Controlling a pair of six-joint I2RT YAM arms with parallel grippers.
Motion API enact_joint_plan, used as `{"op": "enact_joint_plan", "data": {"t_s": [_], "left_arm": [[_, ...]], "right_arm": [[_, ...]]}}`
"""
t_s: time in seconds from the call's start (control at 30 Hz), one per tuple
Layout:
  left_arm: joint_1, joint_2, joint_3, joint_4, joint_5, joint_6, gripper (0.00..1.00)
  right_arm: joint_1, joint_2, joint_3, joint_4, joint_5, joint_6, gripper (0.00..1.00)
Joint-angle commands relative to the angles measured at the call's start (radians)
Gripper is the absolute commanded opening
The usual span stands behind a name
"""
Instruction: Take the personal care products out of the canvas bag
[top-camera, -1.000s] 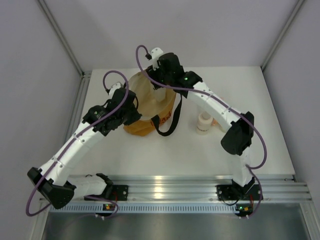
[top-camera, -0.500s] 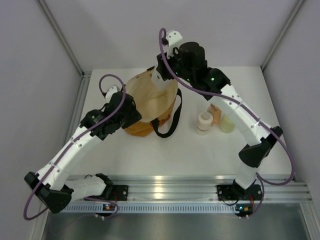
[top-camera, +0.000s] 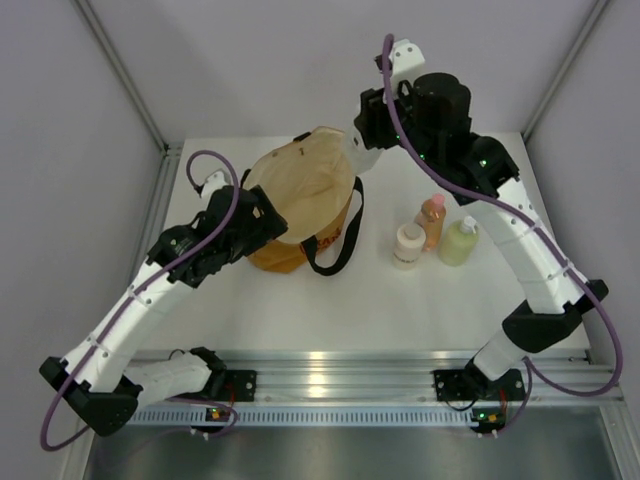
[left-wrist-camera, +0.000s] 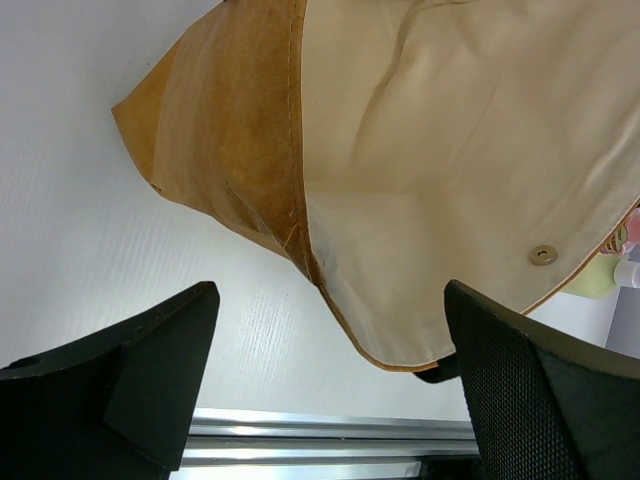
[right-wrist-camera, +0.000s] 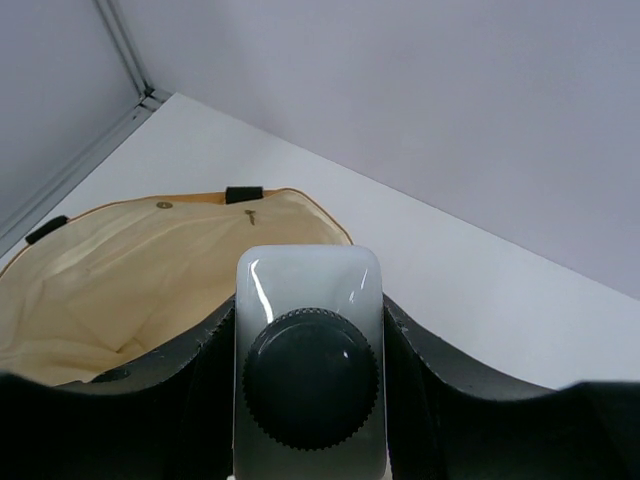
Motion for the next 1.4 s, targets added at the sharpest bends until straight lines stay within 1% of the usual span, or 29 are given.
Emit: {"op": "enact_joint_plan", "data": {"t_s": [0.0, 0.07, 0.2, 0.33, 0.5, 0.6, 0.83, 0.87, 1.03, 1.07, 1.1, 1.13, 1.17, 1.23, 1.27, 1.37], "left_arm": [[0.002, -0.020, 0.045, 0.025, -0.021, 0.028, 0.98], [0.002, -0.023, 0.058, 0.025, -0.018, 0.037, 0.98], [0.002, -0.021, 0.111, 0.027, 0.002, 0.073, 0.98], [0.002, -0.006, 0.220, 0.027, 0.037, 0.166, 0.98], [0.002, -0.015, 0.303, 0.027, 0.071, 0.218, 0.98], [0.002, -0.029, 0.343, 0.025, 0.080, 0.248, 0.98], [0.002, -0.069, 0.361, 0.025, 0.106, 0.311, 0.98], [0.002, -0.079, 0.357, 0.024, 0.111, 0.312, 0.98], [0.002, -0.096, 0.349, 0.025, 0.163, 0.329, 0.98], [0.002, -0.098, 0.352, 0.024, 0.167, 0.335, 0.98], [0.002, -0.098, 0.357, 0.024, 0.170, 0.338, 0.98], [0.002, -0.099, 0.358, 0.025, 0.169, 0.349, 0.98], [0.002, -0.101, 0.364, 0.024, 0.163, 0.353, 0.98], [0.002, -0.098, 0.372, 0.016, 0.149, 0.361, 0.98], [0.002, -0.096, 0.380, 0.010, 0.141, 0.367, 0.98], [0.002, -0.086, 0.394, -0.010, 0.141, 0.377, 0.98]], "right_arm": [[-0.054, -0.116, 0.074, 0.129, 0.016, 0.049, 0.00], [-0.084, -0.137, 0.057, 0.129, 0.014, 0.052, 0.00], [-0.199, -0.174, -0.019, 0.121, 0.008, 0.061, 0.00], [-0.291, -0.209, -0.081, 0.118, 0.005, 0.054, 0.00], [-0.424, -0.220, -0.165, 0.116, 0.010, 0.048, 0.00], [-0.484, -0.228, -0.220, 0.118, 0.028, 0.031, 0.00], [-0.604, -0.243, -0.347, 0.132, 0.062, 0.028, 0.00], [-0.618, -0.248, -0.389, 0.141, 0.063, 0.032, 0.00], [-0.690, -0.297, -0.570, 0.274, 0.048, 0.032, 0.00], [-0.703, -0.303, -0.631, 0.289, 0.039, 0.035, 0.00], [-0.704, -0.317, -0.662, 0.328, 0.040, 0.037, 0.00], [-0.742, -0.324, -0.692, 0.351, 0.037, 0.041, 0.00], [-0.762, -0.334, -0.764, 0.378, 0.021, 0.042, 0.00], [-0.777, -0.360, -0.840, 0.472, 0.031, 0.035, 0.00], [-0.800, -0.363, -0.899, 0.493, 0.019, 0.037, 0.00], [-0.838, -0.363, -1.001, 0.561, -0.062, 0.042, 0.00]]}}
